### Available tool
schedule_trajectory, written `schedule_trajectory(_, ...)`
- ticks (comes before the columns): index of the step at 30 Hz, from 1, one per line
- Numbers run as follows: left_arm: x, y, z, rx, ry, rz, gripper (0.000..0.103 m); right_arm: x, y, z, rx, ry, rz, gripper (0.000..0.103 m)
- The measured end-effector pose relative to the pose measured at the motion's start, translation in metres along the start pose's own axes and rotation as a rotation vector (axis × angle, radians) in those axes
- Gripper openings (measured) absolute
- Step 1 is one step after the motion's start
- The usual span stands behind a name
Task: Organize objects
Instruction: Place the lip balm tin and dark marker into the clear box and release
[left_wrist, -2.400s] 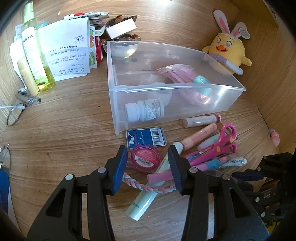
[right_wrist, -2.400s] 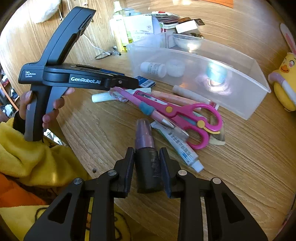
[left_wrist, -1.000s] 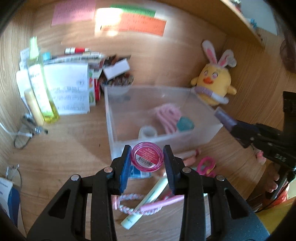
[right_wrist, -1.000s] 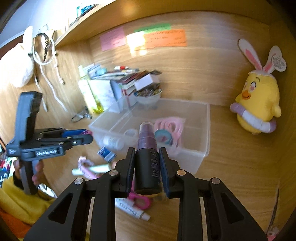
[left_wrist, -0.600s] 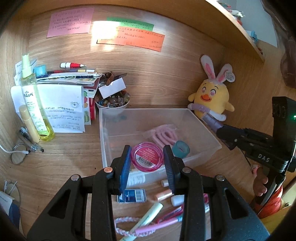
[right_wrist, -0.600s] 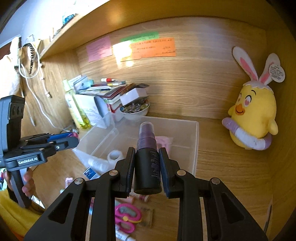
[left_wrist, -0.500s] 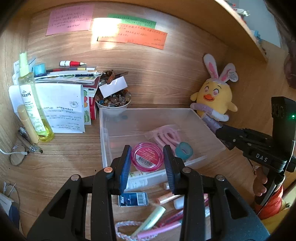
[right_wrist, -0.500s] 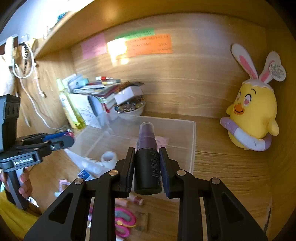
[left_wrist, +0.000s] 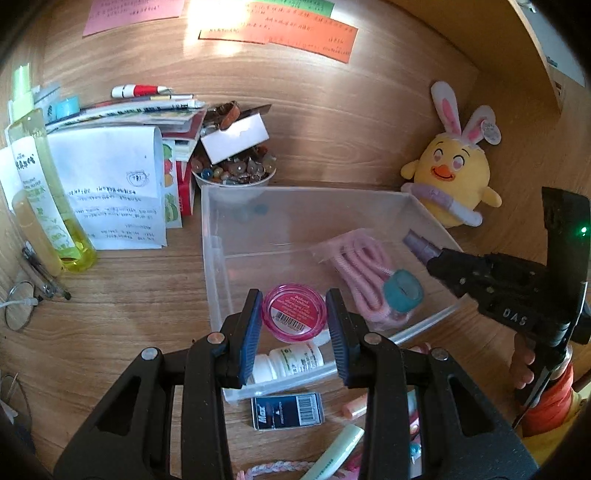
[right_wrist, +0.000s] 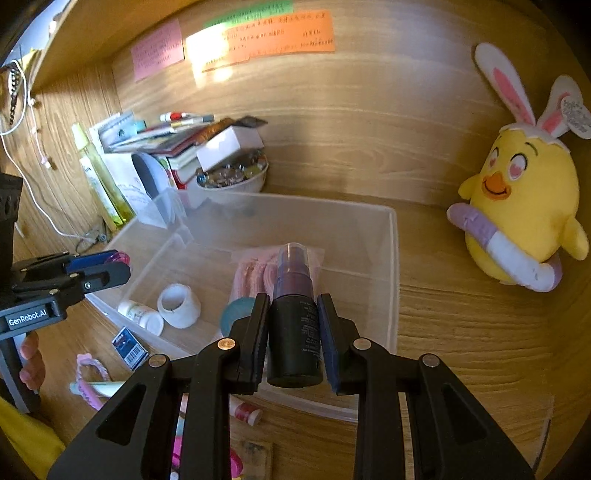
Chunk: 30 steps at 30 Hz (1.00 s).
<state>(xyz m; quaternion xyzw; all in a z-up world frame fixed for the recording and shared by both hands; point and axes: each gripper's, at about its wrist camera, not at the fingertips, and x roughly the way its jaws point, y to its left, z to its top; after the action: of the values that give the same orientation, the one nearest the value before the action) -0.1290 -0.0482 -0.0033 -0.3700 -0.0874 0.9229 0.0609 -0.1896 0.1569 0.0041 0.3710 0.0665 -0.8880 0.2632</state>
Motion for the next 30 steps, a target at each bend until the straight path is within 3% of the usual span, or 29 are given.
schedule_trajectory(9, 0.000, 0.000, 0.001, -0.006, 0.003, -0.011, 0.036, 0.000, 0.007, -0.002, -0.024, 0.017, -0.012, 0.024)
schedule_trajectory(12, -0.002, -0.002, 0.000, -0.002, 0.009, -0.022, 0.041, -0.006, 0.009, -0.004, -0.030, 0.013, -0.003, 0.029)
schedule_trajectory(15, -0.008, -0.007, -0.003, 0.016, 0.003, -0.015, 0.049, -0.015, 0.013, -0.006, -0.041, -0.008, -0.009, 0.038)
schedule_trajectory(21, -0.027, -0.016, -0.010, 0.047, -0.029, 0.025, 0.079, -0.040, 0.022, -0.013, -0.074, -0.034, 0.019, 0.045)
schedule_trajectory(23, -0.033, -0.017, -0.012, 0.041, -0.031, 0.024, 0.091, -0.048, 0.027, -0.017, -0.087, -0.038, 0.030, 0.054)
schedule_trajectory(30, -0.051, -0.010, -0.031, 0.014, -0.019, 0.049, 0.094, -0.068, 0.049, -0.039, -0.139, -0.050, 0.074, 0.058)
